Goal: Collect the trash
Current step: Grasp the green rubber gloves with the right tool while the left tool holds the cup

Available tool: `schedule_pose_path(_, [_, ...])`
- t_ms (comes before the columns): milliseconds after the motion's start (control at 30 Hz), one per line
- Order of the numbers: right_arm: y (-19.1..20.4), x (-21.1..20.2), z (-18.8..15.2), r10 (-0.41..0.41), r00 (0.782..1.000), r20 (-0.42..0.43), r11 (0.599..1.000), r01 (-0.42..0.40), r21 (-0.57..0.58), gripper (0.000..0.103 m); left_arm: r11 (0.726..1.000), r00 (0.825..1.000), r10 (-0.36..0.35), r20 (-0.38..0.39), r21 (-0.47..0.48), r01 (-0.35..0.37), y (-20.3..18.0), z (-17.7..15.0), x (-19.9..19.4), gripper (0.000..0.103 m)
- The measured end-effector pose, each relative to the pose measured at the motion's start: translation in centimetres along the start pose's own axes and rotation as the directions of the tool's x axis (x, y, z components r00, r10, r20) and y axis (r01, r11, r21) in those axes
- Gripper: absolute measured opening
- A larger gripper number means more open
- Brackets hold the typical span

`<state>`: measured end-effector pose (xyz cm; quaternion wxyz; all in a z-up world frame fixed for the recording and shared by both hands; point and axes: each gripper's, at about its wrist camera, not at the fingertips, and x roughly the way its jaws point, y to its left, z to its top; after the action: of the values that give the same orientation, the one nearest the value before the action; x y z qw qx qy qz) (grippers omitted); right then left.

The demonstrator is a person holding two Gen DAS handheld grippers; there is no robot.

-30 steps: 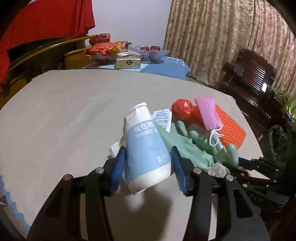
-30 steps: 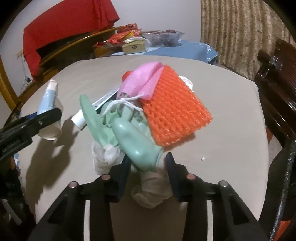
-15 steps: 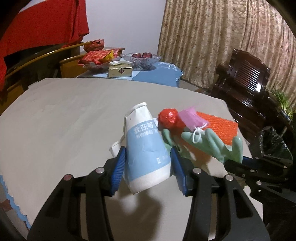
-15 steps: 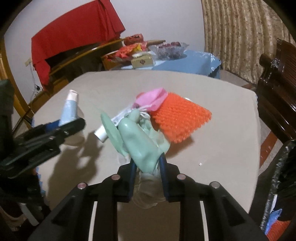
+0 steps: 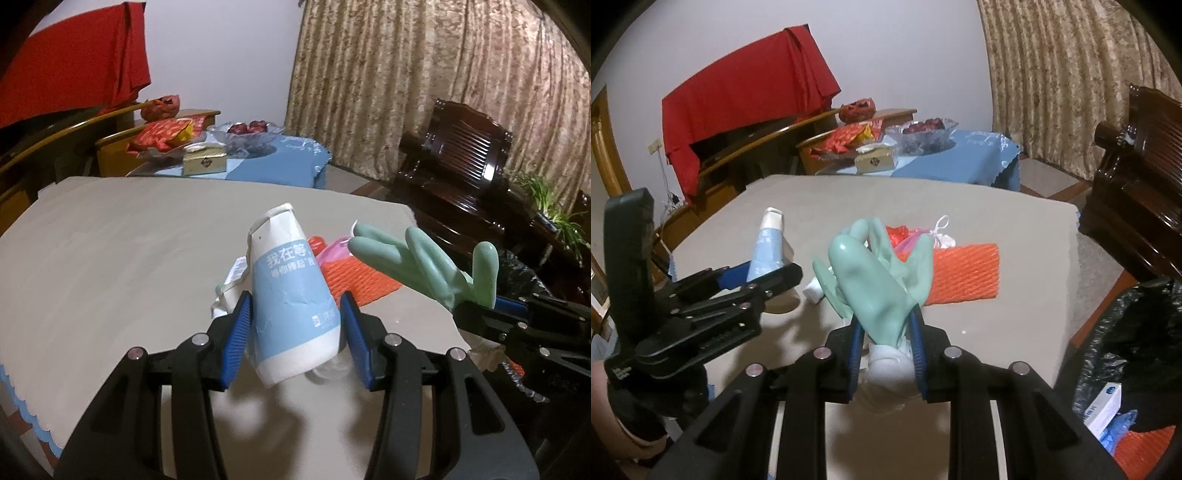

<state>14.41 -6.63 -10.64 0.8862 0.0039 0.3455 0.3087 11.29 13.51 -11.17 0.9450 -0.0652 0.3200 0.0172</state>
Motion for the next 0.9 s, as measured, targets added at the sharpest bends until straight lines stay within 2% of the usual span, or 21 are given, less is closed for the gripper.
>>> schedule_pose_path(267, [-2.2, -3.5, 0.3, -0.047, 0.997, 0.066, 0.998, 0.044, 0.050, 0.024, 0.997, 0.998, -0.058, 0.028, 0.044, 0.057, -3.4, 1.2, -1.2, 0.047])
schedule_pose_path(500, [-4.8, -6.5, 0.4, -0.122, 0.986, 0.117, 0.988, 0.110, 0.103, 0.024, 0.989, 0.992, -0.119, 0.038, 0.091, 0.115, -6.9, 2.0, -1.3, 0.047])
schedule_pose_path(900, [-9.3, -11.7, -0.7, -0.243, 0.955, 0.170, 0.961, 0.214, 0.175, 0.024, 0.956, 0.968, -0.247, 0.036, 0.171, 0.237, -13.5, 3.3, -0.8, 0.047])
